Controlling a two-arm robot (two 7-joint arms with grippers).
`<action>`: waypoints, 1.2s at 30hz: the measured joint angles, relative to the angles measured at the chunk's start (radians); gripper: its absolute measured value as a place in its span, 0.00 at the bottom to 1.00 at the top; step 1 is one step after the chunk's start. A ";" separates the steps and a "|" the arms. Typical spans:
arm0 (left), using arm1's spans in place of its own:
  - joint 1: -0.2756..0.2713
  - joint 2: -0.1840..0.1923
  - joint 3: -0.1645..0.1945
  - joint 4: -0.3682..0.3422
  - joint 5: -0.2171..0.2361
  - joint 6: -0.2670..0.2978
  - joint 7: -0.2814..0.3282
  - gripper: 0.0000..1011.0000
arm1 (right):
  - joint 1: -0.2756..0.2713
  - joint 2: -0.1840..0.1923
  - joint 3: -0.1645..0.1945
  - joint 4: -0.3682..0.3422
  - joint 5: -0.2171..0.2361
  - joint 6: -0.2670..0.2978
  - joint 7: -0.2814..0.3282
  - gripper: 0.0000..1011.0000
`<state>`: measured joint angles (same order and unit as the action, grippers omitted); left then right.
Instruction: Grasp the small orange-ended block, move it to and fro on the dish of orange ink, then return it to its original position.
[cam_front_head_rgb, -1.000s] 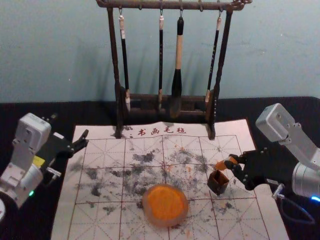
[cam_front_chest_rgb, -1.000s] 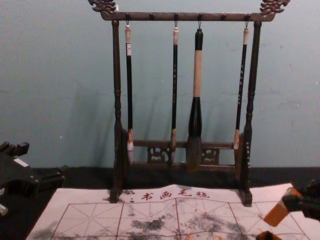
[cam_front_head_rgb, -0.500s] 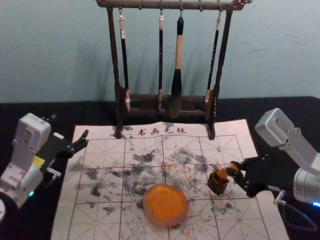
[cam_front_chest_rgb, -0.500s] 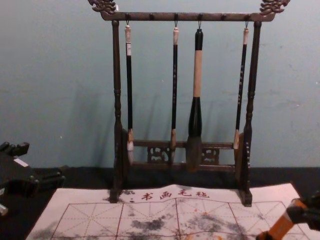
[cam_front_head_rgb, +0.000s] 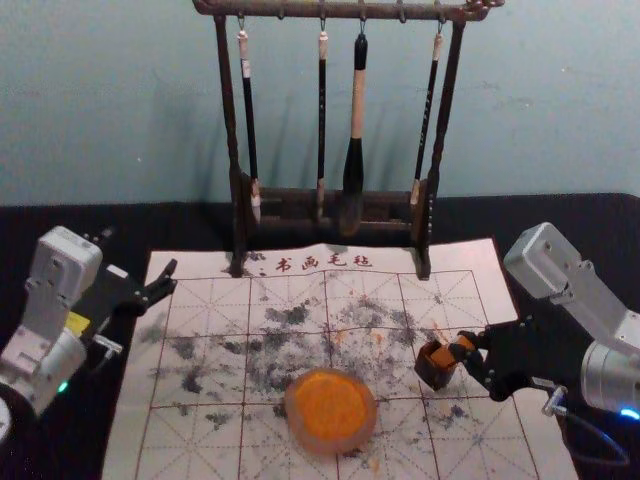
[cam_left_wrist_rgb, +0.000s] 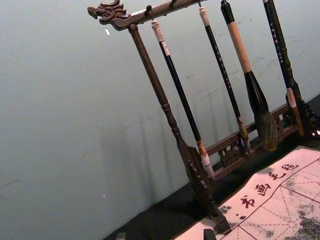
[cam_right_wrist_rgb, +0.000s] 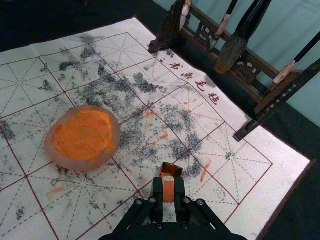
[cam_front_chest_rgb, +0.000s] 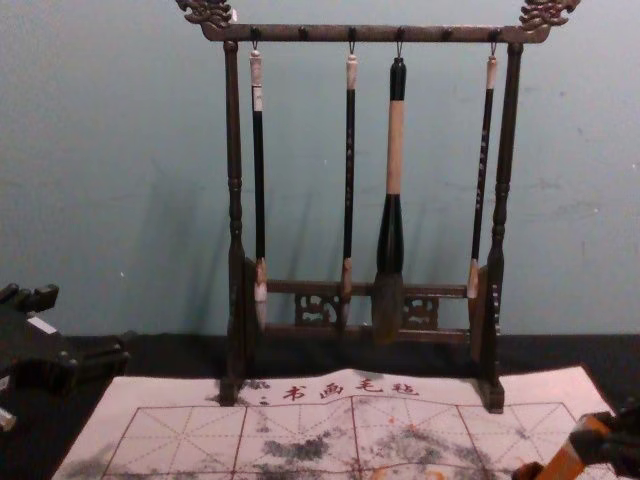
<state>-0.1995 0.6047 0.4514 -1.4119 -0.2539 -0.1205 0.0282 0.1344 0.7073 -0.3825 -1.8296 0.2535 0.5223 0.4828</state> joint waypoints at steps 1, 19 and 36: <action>0.000 0.000 0.000 0.000 0.000 0.000 0.000 0.99 | 0.003 -0.002 -0.003 0.002 -0.001 0.003 0.001 0.09; 0.000 0.000 0.000 0.000 0.000 0.000 0.000 0.99 | 0.056 -0.031 -0.050 0.067 -0.042 0.025 0.018 0.09; 0.000 0.000 0.000 0.000 0.000 0.000 0.000 0.99 | 0.076 -0.043 -0.067 0.088 -0.067 0.035 0.035 0.09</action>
<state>-0.1995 0.6047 0.4514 -1.4120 -0.2539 -0.1205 0.0282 0.2105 0.6642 -0.4499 -1.7414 0.1869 0.5574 0.5177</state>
